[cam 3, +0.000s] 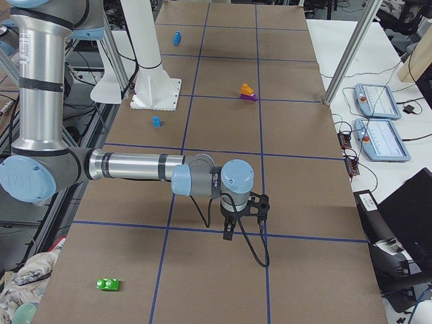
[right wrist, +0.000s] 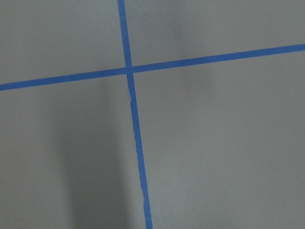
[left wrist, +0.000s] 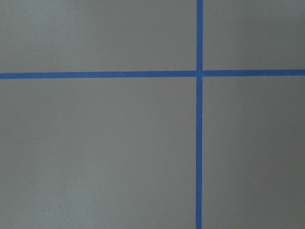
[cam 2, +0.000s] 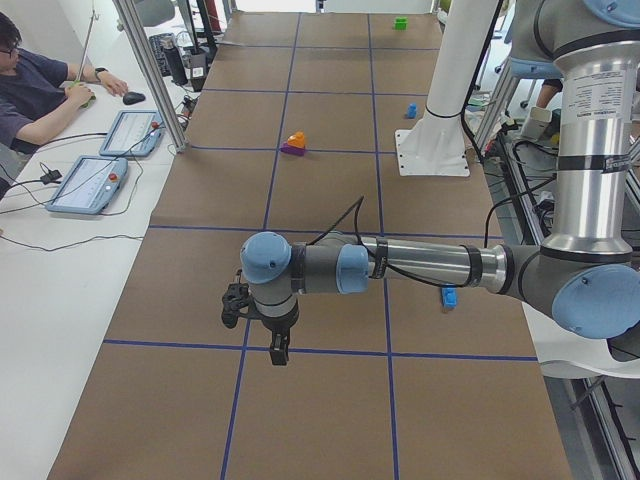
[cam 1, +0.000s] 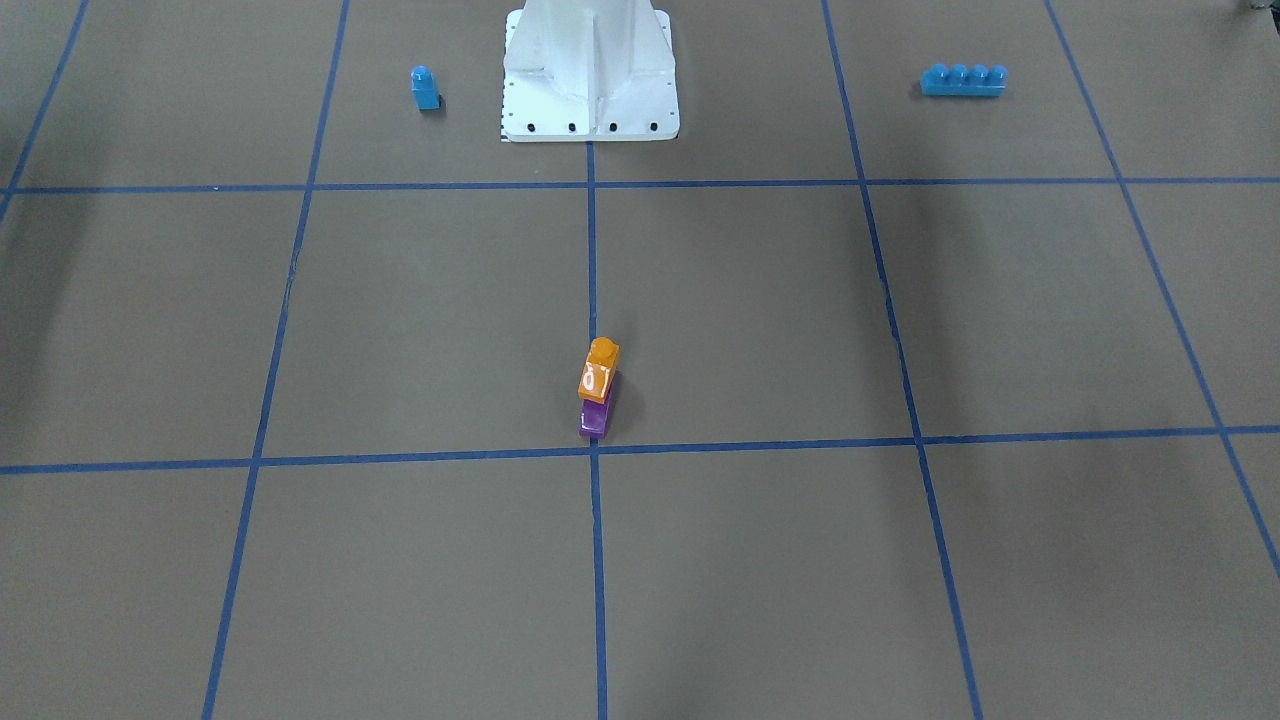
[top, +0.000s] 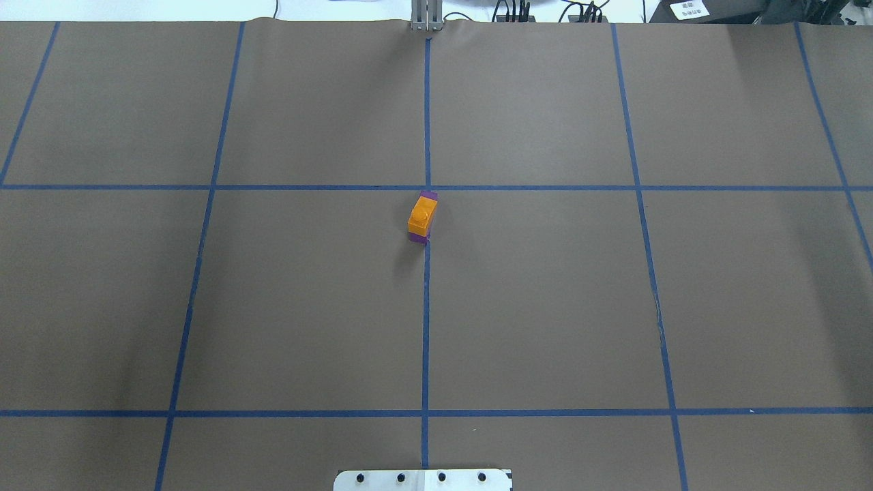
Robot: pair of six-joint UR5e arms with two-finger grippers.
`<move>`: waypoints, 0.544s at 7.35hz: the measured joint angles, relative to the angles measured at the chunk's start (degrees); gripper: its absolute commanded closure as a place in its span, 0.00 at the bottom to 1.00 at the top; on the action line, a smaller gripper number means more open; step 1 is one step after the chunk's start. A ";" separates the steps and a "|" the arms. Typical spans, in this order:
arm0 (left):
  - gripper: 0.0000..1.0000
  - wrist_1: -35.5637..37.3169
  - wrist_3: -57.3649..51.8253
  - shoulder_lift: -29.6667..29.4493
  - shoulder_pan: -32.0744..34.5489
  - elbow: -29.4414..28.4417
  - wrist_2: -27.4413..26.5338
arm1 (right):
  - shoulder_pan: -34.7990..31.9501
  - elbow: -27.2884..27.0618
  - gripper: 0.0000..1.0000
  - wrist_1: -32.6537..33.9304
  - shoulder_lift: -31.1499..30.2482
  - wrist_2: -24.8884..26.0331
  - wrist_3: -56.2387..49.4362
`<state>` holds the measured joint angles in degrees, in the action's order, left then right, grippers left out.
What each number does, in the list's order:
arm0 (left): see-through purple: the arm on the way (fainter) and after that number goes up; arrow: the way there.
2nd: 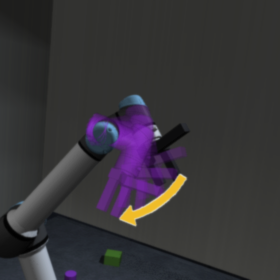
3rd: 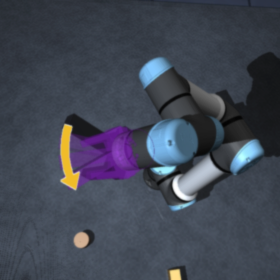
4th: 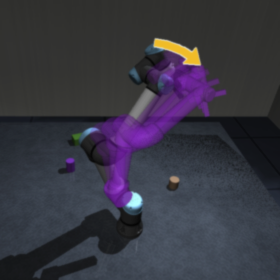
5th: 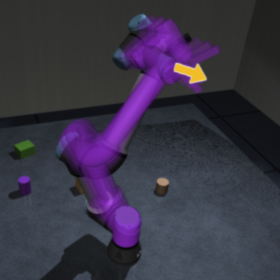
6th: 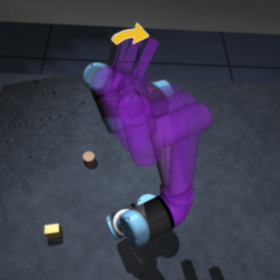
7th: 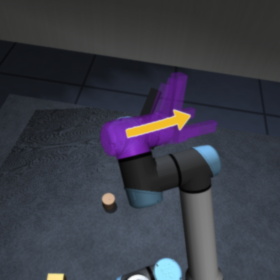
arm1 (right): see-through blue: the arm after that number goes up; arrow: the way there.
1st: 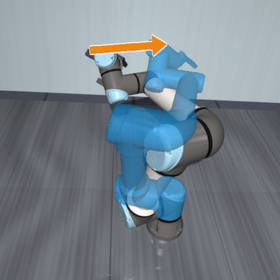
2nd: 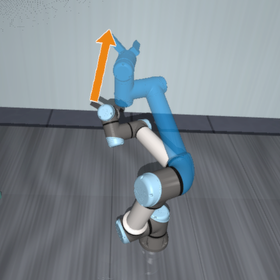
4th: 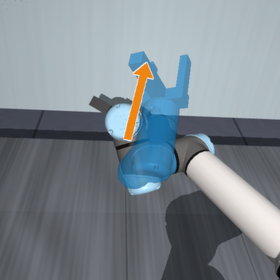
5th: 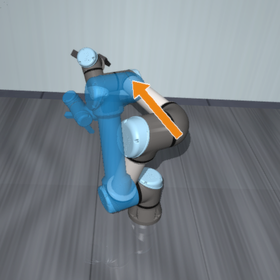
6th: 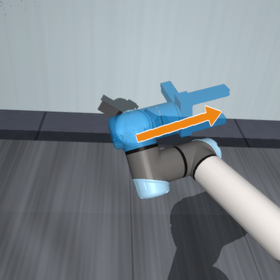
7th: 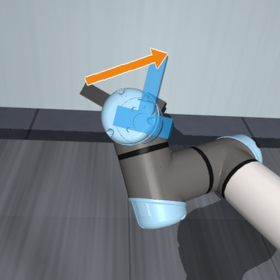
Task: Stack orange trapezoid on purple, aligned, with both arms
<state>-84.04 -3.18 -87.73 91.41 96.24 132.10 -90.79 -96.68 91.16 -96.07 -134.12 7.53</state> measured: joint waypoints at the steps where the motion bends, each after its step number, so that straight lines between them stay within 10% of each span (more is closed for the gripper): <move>1: 0.00 -0.22 -0.51 0.08 0.00 -0.05 0.02 | 0.00 0.00 0.00 -0.01 0.00 -0.01 0.02; 4: 0.00 -0.66 -2.34 0.24 0.00 -0.28 0.38 | 0.00 0.00 0.00 -0.02 0.00 -0.08 0.07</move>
<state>-84.70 -5.52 -87.49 91.41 95.96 132.48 -90.79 -96.68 91.14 -96.06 -134.20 7.60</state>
